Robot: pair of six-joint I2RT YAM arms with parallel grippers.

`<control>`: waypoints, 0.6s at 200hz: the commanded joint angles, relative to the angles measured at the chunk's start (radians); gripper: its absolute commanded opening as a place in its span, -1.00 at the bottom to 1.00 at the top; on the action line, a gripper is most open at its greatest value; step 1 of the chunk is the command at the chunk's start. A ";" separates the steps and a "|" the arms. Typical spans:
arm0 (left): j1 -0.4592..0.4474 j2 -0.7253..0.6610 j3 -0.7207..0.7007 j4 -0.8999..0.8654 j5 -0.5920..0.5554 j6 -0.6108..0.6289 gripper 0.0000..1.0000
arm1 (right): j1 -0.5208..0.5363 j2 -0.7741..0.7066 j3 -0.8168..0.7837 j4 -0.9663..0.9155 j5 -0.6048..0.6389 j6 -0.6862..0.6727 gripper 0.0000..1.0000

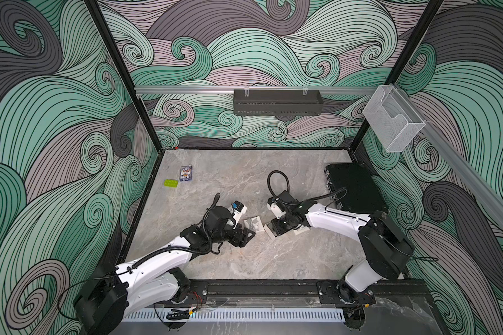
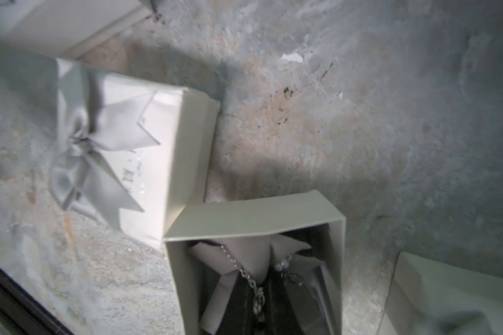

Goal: Take the necklace out of the lift-off lid jewelry box
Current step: Take out the inner lining from the jewelry box.

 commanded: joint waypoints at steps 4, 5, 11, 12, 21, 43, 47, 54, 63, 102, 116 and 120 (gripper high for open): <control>-0.020 0.030 0.046 0.044 0.013 -0.014 0.46 | -0.017 -0.068 -0.019 0.024 -0.082 0.020 -0.82; -0.020 0.031 0.047 0.044 0.013 -0.015 0.46 | -0.018 -0.070 -0.019 0.024 -0.084 0.021 -0.83; -0.024 0.037 0.052 0.044 0.013 -0.014 0.45 | -0.022 -0.083 -0.021 0.024 -0.088 0.024 -0.83; -0.025 0.038 0.053 0.045 0.013 -0.014 0.45 | -0.022 -0.084 -0.022 0.025 -0.089 0.023 -0.82; -0.030 0.044 0.058 0.047 0.012 -0.015 0.45 | -0.024 -0.100 -0.025 0.021 -0.090 0.025 -0.83; -0.048 0.057 0.073 0.060 0.010 -0.021 0.45 | -0.028 -0.130 -0.028 0.007 -0.076 0.024 -0.83; -0.051 0.061 0.075 0.061 0.010 -0.021 0.45 | -0.028 -0.135 -0.029 0.005 -0.077 0.025 -0.83; -0.056 0.066 0.082 0.063 0.008 -0.021 0.43 | -0.029 -0.143 -0.030 0.002 -0.079 0.028 -0.82; -0.065 0.071 0.089 0.061 0.006 -0.021 0.43 | -0.031 -0.158 -0.033 0.000 -0.084 0.032 -0.83; -0.082 0.069 0.106 0.068 0.032 -0.047 0.41 | -0.034 -0.256 -0.048 0.001 -0.092 0.053 -0.82; -0.086 0.054 0.110 0.073 0.053 -0.066 0.40 | -0.035 -0.300 -0.053 0.004 -0.087 0.058 -0.81; -0.087 0.049 0.110 0.075 0.056 -0.072 0.39 | -0.035 -0.313 -0.057 0.007 -0.086 0.059 -0.81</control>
